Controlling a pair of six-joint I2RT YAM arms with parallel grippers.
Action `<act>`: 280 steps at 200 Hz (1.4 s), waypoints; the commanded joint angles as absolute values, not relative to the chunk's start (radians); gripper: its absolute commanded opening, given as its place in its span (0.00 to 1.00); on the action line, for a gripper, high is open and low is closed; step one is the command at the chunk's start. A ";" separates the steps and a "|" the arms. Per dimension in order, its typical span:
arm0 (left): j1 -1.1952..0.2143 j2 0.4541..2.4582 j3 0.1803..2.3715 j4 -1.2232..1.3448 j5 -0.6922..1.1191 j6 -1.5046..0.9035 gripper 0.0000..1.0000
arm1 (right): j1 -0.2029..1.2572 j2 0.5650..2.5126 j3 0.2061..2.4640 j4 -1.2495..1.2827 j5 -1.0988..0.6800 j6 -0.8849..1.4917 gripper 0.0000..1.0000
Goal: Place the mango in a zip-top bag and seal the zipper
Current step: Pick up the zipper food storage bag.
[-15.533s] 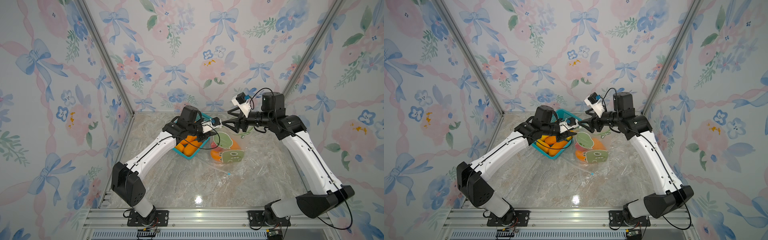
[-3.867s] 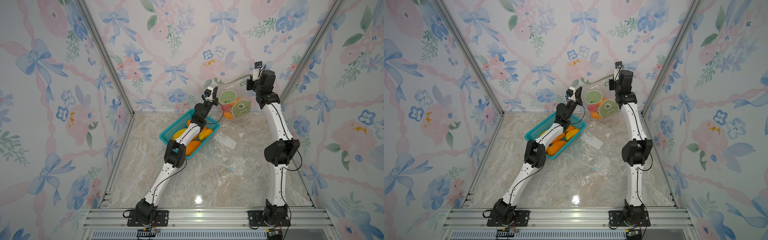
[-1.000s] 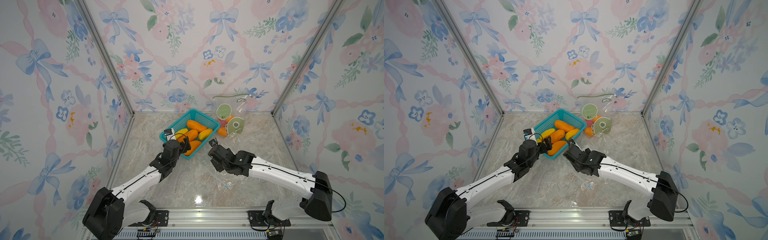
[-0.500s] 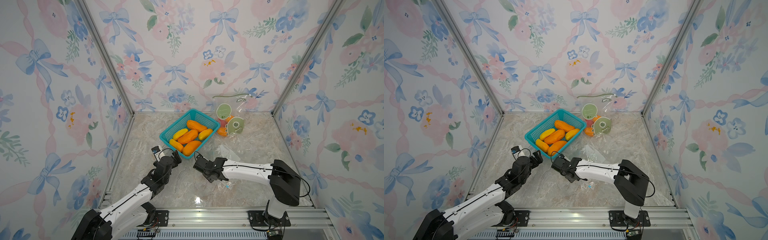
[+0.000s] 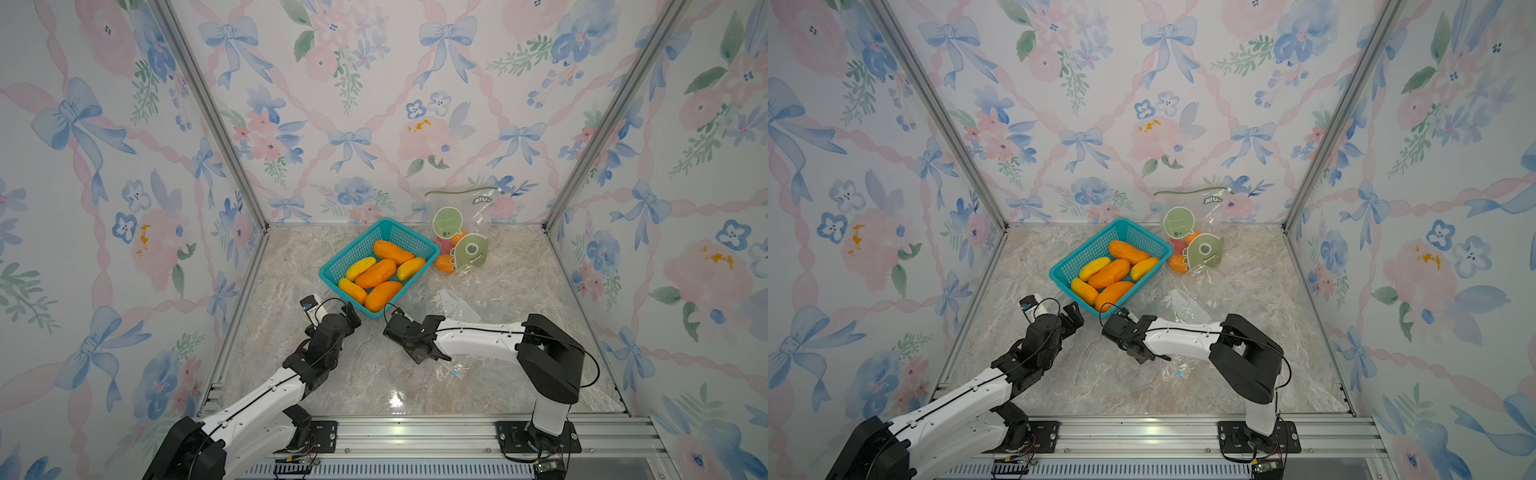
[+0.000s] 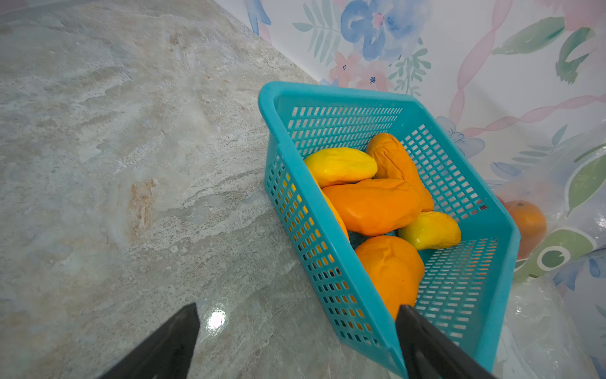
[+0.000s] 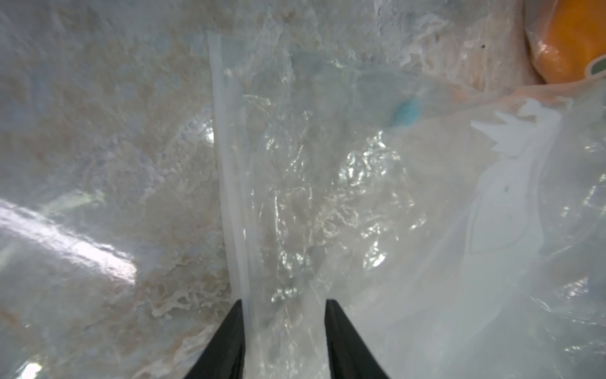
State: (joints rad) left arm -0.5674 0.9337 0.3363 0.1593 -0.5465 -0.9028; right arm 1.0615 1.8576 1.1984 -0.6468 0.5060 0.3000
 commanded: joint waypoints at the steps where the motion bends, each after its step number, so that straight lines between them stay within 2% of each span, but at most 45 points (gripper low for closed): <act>1: -0.556 0.949 0.325 0.155 -0.565 -0.915 0.98 | 1.045 1.881 1.192 -0.620 0.534 0.310 0.42; 32: -0.552 0.960 0.331 0.155 -0.565 -0.916 0.98 | 1.045 1.919 1.197 -0.608 0.559 0.300 0.46; 54: -0.550 0.962 0.332 0.155 -0.568 -0.916 0.98 | 1.045 1.935 1.197 -0.595 0.576 0.299 0.45; 70: -0.549 0.965 0.331 0.155 -0.570 -0.917 0.98 | 1.045 1.937 1.195 -0.584 0.590 0.304 0.36; 93: -0.548 0.970 0.332 0.155 -0.568 -0.920 0.98 | 1.045 1.917 1.184 -0.568 0.611 0.316 0.15; 124: -0.548 0.969 0.339 0.155 -0.555 -0.906 0.98 | 1.043 1.843 1.170 -0.574 0.662 0.338 0.00; 168: -0.556 0.971 0.393 0.158 -0.465 -0.822 0.98 | 0.965 1.662 1.142 -0.612 0.649 0.390 0.00; 220: -0.608 1.005 0.513 0.191 -0.304 -0.679 0.98 | 0.716 1.380 1.011 -0.467 0.317 0.450 0.00; 250: -0.632 1.101 0.611 0.257 -0.153 -0.637 0.98 | 0.613 1.332 0.976 -0.376 0.155 0.478 0.00; 280: -0.705 1.272 0.768 0.296 -0.036 -0.622 0.98 | 0.598 1.339 1.012 -0.356 0.133 0.480 0.00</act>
State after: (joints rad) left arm -0.6518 1.1694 0.6621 0.2379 -0.1761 -0.6727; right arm 0.6044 1.3411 0.9920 -0.4103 0.2203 0.4572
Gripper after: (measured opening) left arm 0.982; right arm 0.051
